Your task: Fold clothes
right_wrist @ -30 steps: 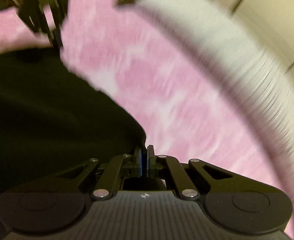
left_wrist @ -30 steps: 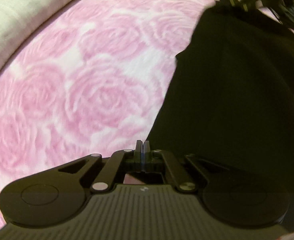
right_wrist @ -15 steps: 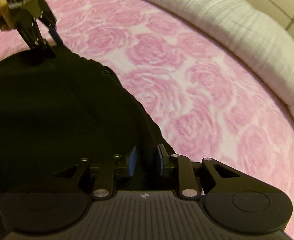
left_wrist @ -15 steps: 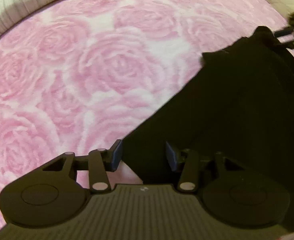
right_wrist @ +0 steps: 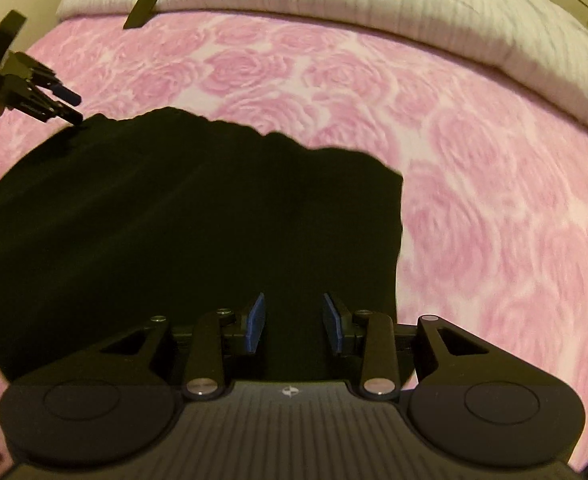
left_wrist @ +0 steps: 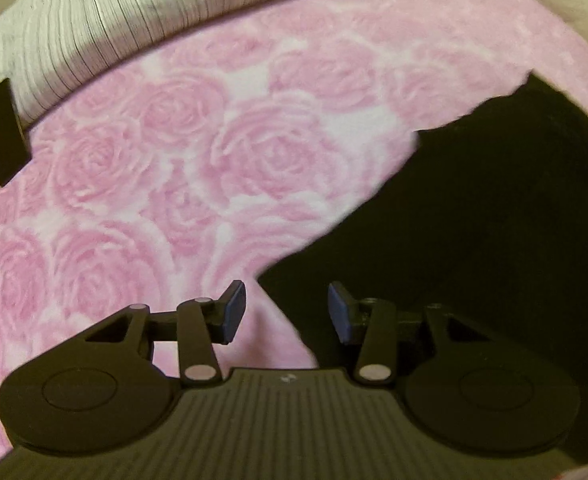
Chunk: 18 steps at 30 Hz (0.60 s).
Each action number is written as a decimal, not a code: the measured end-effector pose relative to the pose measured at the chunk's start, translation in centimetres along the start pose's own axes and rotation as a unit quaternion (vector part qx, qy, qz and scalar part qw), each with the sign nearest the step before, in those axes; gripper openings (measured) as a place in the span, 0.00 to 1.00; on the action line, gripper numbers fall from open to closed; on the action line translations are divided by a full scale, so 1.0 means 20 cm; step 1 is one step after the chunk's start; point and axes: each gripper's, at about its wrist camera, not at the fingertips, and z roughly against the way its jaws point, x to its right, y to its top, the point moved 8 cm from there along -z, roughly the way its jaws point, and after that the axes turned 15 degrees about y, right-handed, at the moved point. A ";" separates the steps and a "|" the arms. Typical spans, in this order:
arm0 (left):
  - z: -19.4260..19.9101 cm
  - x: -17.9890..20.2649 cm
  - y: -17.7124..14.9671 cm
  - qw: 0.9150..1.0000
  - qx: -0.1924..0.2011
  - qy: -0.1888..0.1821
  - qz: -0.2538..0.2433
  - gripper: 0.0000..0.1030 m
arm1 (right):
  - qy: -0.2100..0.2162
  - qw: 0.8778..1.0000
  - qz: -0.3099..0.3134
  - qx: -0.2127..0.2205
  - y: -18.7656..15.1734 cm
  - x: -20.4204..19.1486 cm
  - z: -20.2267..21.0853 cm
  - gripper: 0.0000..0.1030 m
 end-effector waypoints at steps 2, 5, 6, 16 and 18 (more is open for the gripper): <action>0.13 0.07 -0.07 1.000 0.009 -0.024 -0.008 0.41 | 0.001 1.000 -0.021 0.009 -0.09 -0.03 0.05 0.34; 0.32 0.17 -0.24 0.999 0.005 -0.034 -0.025 0.47 | -0.002 0.998 -0.056 0.031 -0.23 -0.08 0.16 0.34; 0.37 0.19 -0.30 0.999 0.004 -0.026 -0.033 0.48 | -0.005 0.997 -0.069 0.037 -0.27 -0.08 0.19 0.34; 0.77 0.69 -0.95 0.944 0.098 0.071 -0.308 0.71 | -0.064 0.964 0.252 -0.049 -0.71 -0.52 0.25 0.74; 0.71 0.74 -0.98 0.937 0.098 0.099 -0.319 0.70 | -0.078 0.943 0.317 -0.061 -0.77 -0.56 0.17 0.73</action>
